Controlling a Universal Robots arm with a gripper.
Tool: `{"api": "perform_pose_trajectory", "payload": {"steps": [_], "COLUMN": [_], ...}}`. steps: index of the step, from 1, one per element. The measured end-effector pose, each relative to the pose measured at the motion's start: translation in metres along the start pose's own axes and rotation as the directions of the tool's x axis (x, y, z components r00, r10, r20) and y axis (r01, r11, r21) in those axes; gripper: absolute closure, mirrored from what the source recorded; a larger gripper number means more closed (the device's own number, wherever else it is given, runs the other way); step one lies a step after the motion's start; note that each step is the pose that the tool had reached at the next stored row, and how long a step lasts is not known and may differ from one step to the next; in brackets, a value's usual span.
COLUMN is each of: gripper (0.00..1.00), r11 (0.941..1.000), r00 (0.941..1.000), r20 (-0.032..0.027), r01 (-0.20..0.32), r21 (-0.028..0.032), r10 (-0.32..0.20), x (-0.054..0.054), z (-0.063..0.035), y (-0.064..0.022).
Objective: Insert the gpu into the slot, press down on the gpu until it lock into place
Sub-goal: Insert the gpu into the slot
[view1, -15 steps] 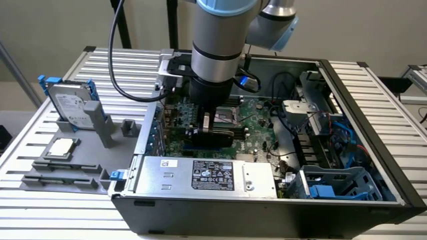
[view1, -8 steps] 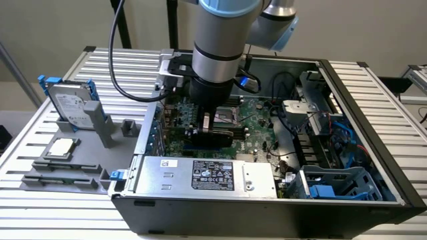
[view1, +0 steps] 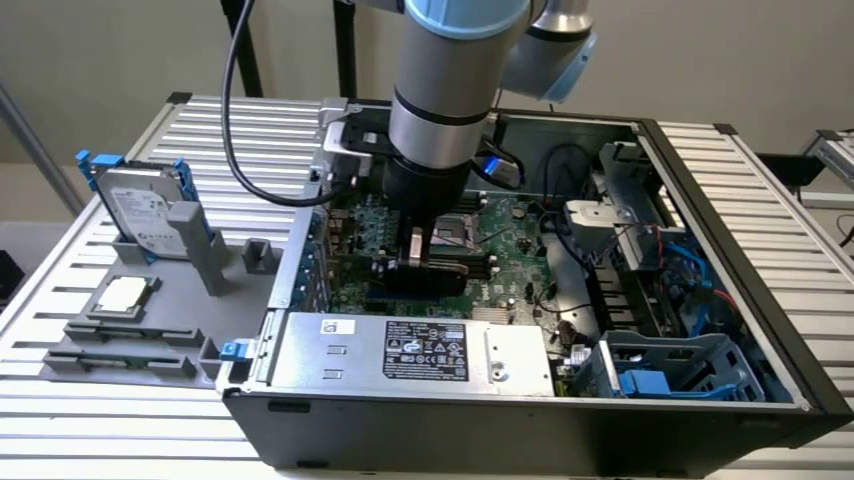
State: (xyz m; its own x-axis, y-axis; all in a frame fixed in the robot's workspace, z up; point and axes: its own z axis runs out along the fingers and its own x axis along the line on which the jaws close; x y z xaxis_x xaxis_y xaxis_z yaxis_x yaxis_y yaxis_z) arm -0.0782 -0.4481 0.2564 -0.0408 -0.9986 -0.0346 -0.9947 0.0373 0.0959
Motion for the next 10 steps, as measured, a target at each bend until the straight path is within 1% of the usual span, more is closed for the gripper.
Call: {"api": "perform_pose_trajectory", "payload": {"steps": [7,10], "gripper": [0.74,0.74], "r11": [1.0,1.0], "r00": [1.0,1.0], "r20": [-0.0009,-0.0005], "r01": [0.0,0.0], "r21": [-0.0073,-0.0078], "r10": [0.0,0.0], "x": [0.0003,0.0004], "z": [0.0044,0.0073], "y": [-0.001,-0.0019]}}
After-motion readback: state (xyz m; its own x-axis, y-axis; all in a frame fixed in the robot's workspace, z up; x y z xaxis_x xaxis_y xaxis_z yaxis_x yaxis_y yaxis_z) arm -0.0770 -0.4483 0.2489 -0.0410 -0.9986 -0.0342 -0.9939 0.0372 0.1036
